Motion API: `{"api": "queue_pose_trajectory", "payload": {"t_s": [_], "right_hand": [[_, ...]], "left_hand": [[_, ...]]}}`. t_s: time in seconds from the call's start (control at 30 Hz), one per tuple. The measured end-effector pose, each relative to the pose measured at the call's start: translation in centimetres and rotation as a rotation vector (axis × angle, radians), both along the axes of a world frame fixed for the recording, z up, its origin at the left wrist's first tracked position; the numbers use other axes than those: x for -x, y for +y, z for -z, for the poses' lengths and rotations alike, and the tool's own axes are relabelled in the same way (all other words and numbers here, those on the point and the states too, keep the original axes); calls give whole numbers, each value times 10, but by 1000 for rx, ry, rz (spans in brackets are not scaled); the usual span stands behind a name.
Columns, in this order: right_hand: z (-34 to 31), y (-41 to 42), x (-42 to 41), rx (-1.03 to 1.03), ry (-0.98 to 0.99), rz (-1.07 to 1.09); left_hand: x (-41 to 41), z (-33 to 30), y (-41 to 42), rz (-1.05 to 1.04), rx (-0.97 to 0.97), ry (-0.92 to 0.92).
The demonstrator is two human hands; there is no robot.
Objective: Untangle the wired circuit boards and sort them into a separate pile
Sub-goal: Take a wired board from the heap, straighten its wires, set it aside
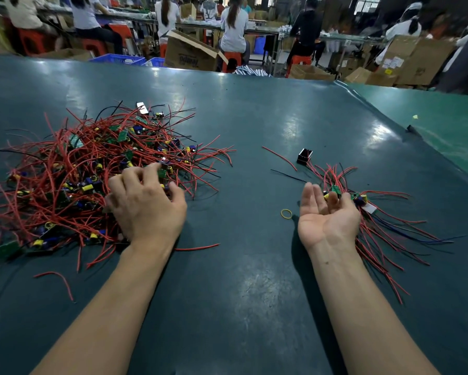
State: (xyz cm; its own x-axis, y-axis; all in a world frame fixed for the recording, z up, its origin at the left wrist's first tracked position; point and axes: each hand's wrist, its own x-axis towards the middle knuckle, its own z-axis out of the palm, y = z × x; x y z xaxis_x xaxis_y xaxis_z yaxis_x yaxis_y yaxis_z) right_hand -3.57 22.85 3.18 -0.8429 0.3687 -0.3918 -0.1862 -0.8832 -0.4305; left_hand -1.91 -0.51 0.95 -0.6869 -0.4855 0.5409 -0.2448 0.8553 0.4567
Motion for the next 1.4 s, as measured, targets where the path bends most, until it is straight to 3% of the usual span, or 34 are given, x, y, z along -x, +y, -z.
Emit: {"api": "queue_pose_trajectory", "payload": {"t_s": [0.17, 0.4, 0.57, 0.67, 0.8, 0.9, 1.03, 1.2, 1.4], "right_hand": [[0, -4, -3, -135, -6, -192], [0, -6, -2, -192, 0, -248], [1, -6, -2, -201, 22, -276], [1, -7, -2, -199, 31, -293], [1, -7, -2, -199, 41, -305], [1, -8, -3, -204, 50, -315], [0, -8, -4, -207, 54, -322], [0, -8, -5, -206, 54, -329], [0, -10, -4, -195, 60, -334]], "left_hand": [[1, 0, -8, -70, 49, -164], [1, -7, -18, -126, -66, 86], [3, -3, -27, -222, -10, -167], [2, -4, -27, -200, 2, -192], [3, -9, -22, -174, 14, 0], [7, -10, -15, 7, 145, 131], [12, -2, -9, 120, 183, -106], [14, 0, -12, 88, 139, -109], [17, 2, -9, 21, 198, -292]]}}
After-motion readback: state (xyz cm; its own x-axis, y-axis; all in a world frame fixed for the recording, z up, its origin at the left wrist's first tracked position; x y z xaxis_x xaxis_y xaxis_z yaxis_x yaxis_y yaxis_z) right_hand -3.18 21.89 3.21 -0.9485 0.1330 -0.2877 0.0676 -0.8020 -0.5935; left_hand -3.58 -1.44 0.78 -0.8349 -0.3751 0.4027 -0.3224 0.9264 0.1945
